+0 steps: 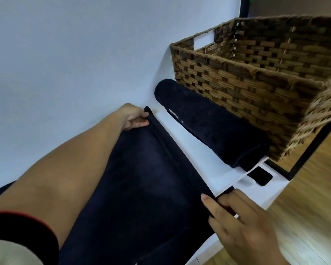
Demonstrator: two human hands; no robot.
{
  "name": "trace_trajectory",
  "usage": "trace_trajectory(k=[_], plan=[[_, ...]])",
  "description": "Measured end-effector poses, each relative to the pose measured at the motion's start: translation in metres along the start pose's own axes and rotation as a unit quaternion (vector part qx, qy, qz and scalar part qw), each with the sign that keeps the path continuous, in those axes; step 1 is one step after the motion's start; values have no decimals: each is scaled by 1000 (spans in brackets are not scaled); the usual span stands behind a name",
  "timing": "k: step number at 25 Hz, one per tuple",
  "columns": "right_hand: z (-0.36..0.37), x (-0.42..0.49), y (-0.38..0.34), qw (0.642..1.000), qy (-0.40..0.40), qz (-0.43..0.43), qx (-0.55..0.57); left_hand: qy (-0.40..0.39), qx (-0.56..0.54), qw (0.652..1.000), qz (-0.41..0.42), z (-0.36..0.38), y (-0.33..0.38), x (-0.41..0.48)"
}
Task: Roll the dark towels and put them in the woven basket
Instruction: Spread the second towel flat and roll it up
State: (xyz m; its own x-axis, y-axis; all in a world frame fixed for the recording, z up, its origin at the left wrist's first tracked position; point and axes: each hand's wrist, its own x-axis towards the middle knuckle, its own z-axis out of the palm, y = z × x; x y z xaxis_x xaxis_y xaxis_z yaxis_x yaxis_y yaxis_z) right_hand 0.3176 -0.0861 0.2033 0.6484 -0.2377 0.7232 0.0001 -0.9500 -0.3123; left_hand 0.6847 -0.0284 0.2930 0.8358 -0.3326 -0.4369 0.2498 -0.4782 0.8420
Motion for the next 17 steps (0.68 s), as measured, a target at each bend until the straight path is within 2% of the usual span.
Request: trace_trajectory(k=[2, 4, 6, 8, 10, 11, 12, 15, 17], plan=[[0, -1, 3, 999, -23, -40, -14, 13, 85, 994, 61, -7, -4, 0], [0, -1, -1, 998, -58, -32, -6, 59, 246, 955, 152, -13, -7, 2], [2, 1, -7, 997, -81, -9, 14, 98, 415, 873, 236, -18, -8, 6], [5, 5, -10, 996, -76, -53, 1, 118, 551, 752, 342, -19, -7, 7], [9, 6, -17, 995, -68, -72, -2, 88, 628, 622, 459, -18, -4, 11], [10, 6, -22, 996, -71, -56, 3, 59, 643, 590, 485, -19, -6, 14], [10, 7, -25, 997, -74, -27, 15, 37, 647, 589, 483, -22, -7, 17], [3, 9, -30, 989, -51, 89, 103, 11, 621, 658, 426, -31, -7, 26], [-2, 12, -28, 975, -43, 168, 141, -8, 609, 679, 411, -34, -2, 28]])
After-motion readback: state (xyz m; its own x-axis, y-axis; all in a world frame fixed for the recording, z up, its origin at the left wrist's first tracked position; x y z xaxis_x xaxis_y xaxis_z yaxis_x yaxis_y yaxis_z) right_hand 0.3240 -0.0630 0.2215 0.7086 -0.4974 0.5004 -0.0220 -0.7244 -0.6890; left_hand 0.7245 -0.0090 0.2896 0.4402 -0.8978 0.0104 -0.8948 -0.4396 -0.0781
